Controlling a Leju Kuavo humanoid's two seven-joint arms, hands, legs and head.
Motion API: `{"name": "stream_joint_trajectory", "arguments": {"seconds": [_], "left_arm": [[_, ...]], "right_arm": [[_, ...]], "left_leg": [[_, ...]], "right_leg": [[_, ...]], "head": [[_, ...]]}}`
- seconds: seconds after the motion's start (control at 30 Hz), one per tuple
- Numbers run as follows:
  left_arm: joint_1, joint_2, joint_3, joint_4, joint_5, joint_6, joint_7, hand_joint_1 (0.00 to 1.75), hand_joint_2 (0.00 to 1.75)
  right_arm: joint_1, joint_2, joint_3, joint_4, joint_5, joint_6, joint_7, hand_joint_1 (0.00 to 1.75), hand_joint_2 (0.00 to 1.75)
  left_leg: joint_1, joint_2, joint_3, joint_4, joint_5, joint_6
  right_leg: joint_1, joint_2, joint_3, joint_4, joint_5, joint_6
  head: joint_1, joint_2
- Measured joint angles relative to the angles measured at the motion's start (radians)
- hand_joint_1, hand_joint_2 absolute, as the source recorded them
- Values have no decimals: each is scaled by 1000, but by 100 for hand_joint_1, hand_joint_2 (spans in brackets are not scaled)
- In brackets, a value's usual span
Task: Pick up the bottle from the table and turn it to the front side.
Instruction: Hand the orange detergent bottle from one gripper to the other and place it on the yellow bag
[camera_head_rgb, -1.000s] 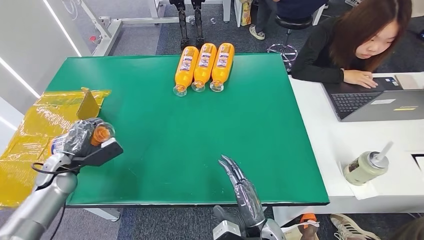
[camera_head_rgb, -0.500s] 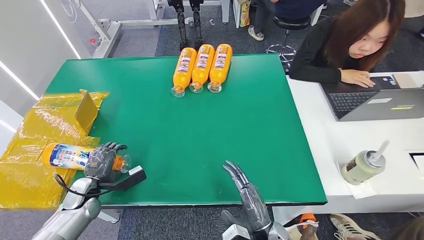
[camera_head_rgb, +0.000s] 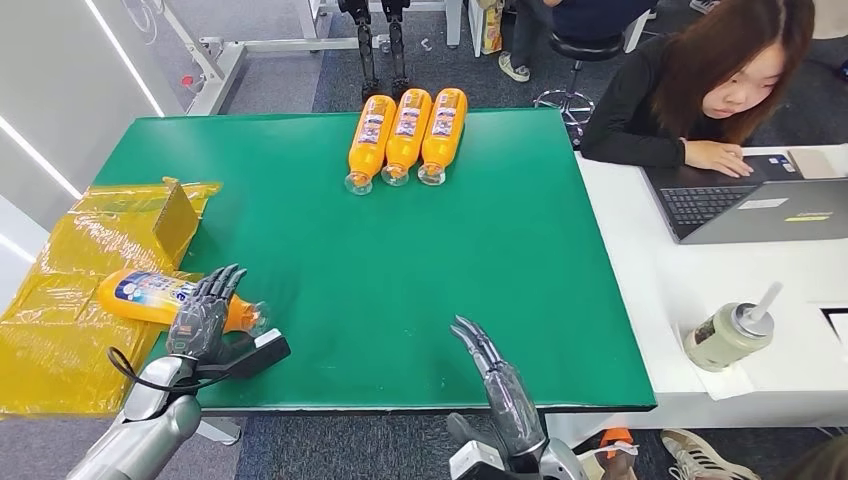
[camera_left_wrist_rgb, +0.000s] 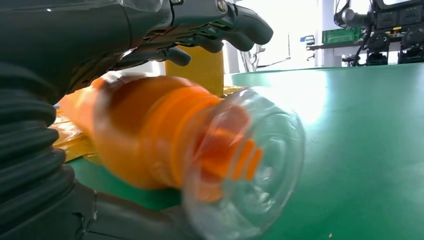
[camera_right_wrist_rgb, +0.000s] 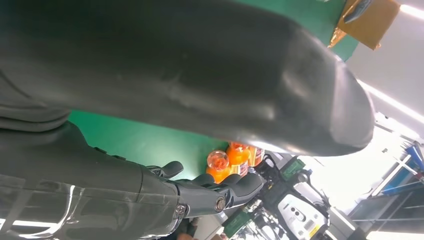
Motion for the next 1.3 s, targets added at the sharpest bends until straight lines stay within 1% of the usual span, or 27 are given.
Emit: {"name": "stream_joint_trajectory", "arguments": {"seconds": [0.2, 0.27, 0.33, 0.4, 0.47, 0.53, 0.57, 0.63, 0.73, 0.8, 0.9, 0.97, 1.0, 1.13, 1.2, 1.3], "left_arm": [[4, -2, 19, -1, -6, 12, -16, 0, 175], [15, -5, 39, -13, -3, 21, -53, 0, 175], [41, -7, 69, -56, 42, 10, -133, 0, 175], [86, -10, 106, -139, 143, -48, -235, 0, 175], [146, -17, 137, -266, 280, -151, -322, 0, 175], [206, -23, 150, -412, 408, -249, -381, 0, 175], [230, -26, 150, -481, 459, -283, -402, 0, 175], [263, -30, 143, -601, 536, -328, -432, 0, 175], [284, -33, 123, -727, 605, -369, -459, 0, 175], [288, -35, 100, -783, 632, -386, -472, 0, 175], [287, -47, 64, -827, 674, -401, -486, 0, 175], [283, -70, 41, -835, 708, -411, -491, 0, 175], [280, -88, 29, -836, 726, -415, -492, 0, 175], [275, -185, -14, -836, 823, -448, -492, 0, 175], [276, -222, -29, -836, 852, -457, -492, 0, 175], [276, -254, -39, -836, 863, -459, -492, 0, 175]], "right_arm": [[-15, 0, 0, 6, -3, 2, 1, 0, 0], [-19, 0, 0, 8, -4, 2, 2, 0, 0], [-22, 0, 0, 11, -7, 1, 4, 0, 0], [-23, 0, 0, 14, -7, 0, 5, 0, 0], [-22, 0, 0, 20, -6, -6, -1, 0, 0], [-22, 0, 0, 31, -7, -16, -13, 0, 0], [-23, 1, 0, 38, -8, -22, -20, 0, 0], [-26, 2, 0, 53, -15, -31, -32, 0, 0], [-29, 3, 0, 71, -24, -42, -46, 0, 0], [-29, 3, 0, 81, -25, -48, -53, 0, 0], [-29, 6, 0, 90, -25, -53, -58, 0, 0], [-28, 10, 0, 94, -24, -60, -59, 0, 0], [-26, 13, -2, 94, -23, -65, -58, 0, 0], [-3, 30, -7, 80, -18, -83, -55, 0, 0], [10, 37, -10, 71, -18, -87, -55, 0, 0], [20, 43, -14, 63, -18, -88, -55, 0, 0]], "left_leg": [[0, 0, 0, 0, 0, 0], [0, 0, 0, 0, 0, 0], [0, 0, 0, 0, 0, 0], [0, 0, -1, 0, 0, 0], [0, 0, -1, 0, 0, 0], [0, 0, -2, 1, 0, 0], [0, 0, -2, 1, -1, 1], [0, 0, -3, 1, -1, 1], [0, -1, -4, 1, -1, 1], [0, -1, -4, 1, -1, 1], [0, -1, -3, 1, -1, 1], [0, -1, -3, 1, -1, 1], [0, -2, -3, 1, -1, 1], [0, -3, -4, 2, -1, 1], [0, -3, -4, 2, -1, 2], [0, -3, -4, 2, -1, 2]], "right_leg": [[0, 0, 0, 0, 0, 0], [0, 0, -1, 0, 0, 0], [0, 0, -1, 0, 0, 0], [0, 0, -2, 0, 0, 0], [0, 1, -2, -1, 0, 0], [0, 1, -2, -1, 0, 0], [0, 0, -2, -1, 0, 0], [0, 0, -3, -1, 0, 0], [0, -1, -3, -2, 0, 1], [0, -2, -3, -1, 0, 1], [0, -2, -3, -1, 0, 0], [0, -2, -3, -1, 0, 0], [0, -2, -3, -1, 0, 0], [0, -4, -2, -1, 0, 0], [0, -3, -2, -2, 0, 1], [0, -3, -3, -2, 0, 1]], "head": [[0, 0], [0, 0], [0, 0], [0, 0], [0, 0], [0, 0], [0, 0], [0, 0], [0, 0], [0, 0], [0, 0], [0, 0], [0, 0], [0, 0], [0, 0], [0, 0]]}}
